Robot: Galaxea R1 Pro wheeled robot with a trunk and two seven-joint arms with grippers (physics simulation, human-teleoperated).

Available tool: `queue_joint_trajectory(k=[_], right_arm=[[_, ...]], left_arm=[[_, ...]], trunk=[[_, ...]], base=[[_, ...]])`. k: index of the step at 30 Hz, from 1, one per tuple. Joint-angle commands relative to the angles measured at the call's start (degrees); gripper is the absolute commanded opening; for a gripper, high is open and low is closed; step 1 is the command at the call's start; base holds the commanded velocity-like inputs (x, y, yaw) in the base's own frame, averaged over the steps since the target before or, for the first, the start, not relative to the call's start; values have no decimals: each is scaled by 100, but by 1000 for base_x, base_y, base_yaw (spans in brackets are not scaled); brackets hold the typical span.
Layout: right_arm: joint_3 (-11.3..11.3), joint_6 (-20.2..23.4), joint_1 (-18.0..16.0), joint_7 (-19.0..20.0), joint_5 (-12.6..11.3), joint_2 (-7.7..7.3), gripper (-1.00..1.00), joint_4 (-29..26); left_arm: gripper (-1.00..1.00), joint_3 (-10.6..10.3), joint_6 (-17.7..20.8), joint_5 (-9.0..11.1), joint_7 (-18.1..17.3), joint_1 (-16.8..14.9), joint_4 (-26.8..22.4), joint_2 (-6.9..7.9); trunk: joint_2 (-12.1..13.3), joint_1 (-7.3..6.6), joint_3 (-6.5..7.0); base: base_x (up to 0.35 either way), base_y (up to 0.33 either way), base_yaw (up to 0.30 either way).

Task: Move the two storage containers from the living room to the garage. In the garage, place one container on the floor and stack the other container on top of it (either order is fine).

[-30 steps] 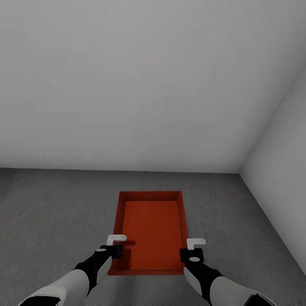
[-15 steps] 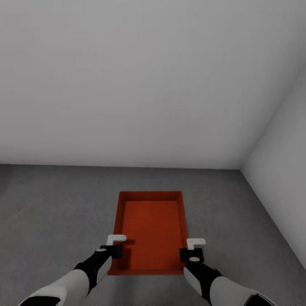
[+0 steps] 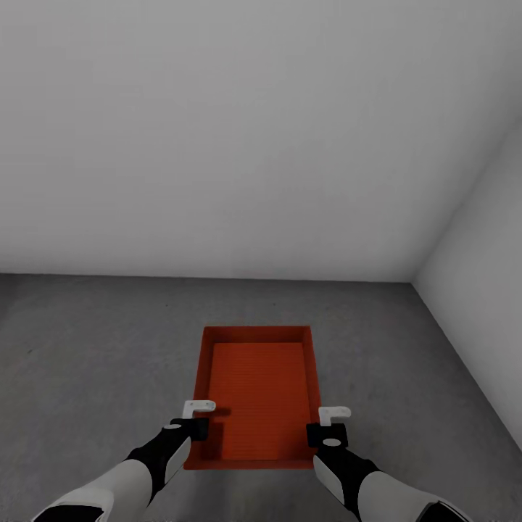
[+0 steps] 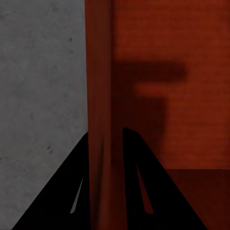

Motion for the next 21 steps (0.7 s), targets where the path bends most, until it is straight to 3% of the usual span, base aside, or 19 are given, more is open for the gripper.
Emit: queue_joint_trajectory(k=[1,21], right_arm=[[-127,-44,-7,-128,82,-4,-100,-8],[-127,-45,-10,-128,82,-4,-100,-8]], left_arm=[[-100,180,42,-40,378,0,-4,84],[-100,180,44,-40,378,0,-4,84]], trunk=[[-44,22,-32],[-846,461,-575]], base=[[0,0,0],[0,0,0]])
